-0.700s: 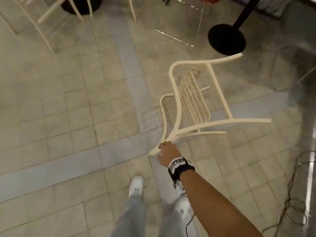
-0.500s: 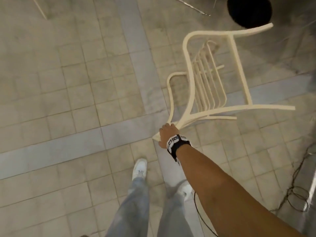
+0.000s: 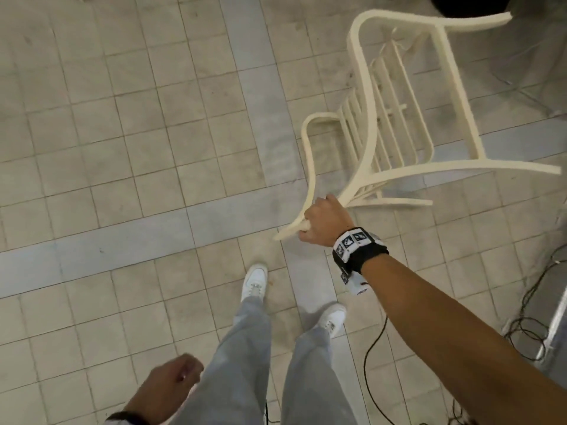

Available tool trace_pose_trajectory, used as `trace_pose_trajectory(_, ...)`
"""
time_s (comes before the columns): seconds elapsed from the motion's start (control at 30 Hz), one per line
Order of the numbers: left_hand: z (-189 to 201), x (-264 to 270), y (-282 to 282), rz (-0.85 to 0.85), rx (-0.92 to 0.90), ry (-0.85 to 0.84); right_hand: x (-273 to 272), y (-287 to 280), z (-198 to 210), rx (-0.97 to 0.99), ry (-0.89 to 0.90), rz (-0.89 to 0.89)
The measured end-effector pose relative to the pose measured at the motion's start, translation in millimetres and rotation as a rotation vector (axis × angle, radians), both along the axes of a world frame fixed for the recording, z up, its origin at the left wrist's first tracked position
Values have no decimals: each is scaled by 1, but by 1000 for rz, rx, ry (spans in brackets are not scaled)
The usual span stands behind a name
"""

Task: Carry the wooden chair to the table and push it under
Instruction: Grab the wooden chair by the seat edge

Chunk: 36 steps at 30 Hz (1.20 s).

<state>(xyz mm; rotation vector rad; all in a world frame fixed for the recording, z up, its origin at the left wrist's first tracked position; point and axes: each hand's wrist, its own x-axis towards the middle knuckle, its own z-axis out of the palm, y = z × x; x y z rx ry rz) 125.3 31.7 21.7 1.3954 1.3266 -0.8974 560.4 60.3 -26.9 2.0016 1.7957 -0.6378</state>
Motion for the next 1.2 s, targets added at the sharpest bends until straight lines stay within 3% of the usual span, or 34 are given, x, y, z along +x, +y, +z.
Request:
trace_pose_trajectory(0.17, 13, 91, 47, -97, 98, -215, 22, -24, 80, 229, 115, -4)
trace_pose_trajectory(0.3, 1, 175, 84, -223, 211, -344, 28, -47, 127, 326, 162, -37)
trace_pose_trajectory(0.43, -21, 222, 102, -489, 190, -251, 21, -63, 161, 364, 251, -149)
trace_pose_trajectory(0.5, -29, 222, 99, -630, 190, -184, 18, -72, 173, 412, 300, -222)
trace_pose_trajectory(0.57, -30, 214, 94, -735, 270, -218, 16, -85, 183, 476, 358, -301)
trace_pose_trajectory(0.73, -4, 193, 88, -525, 517, -521, 27, -139, 211, 548, 442, -469)
trace_pose_trajectory(0.9, 57, 230, 87, -532, 719, -828, 61, -224, 239, 577, 528, -720)
trace_pose_trajectory(1.1, 98, 314, 56, -626, 721, -1077, 96, -331, 238, 493, 455, -1010)
trace_pose_trajectory(1.2, 107, 342, 26, -648, 691, -1120, 106, -375, 228, 445, 425, -1097)
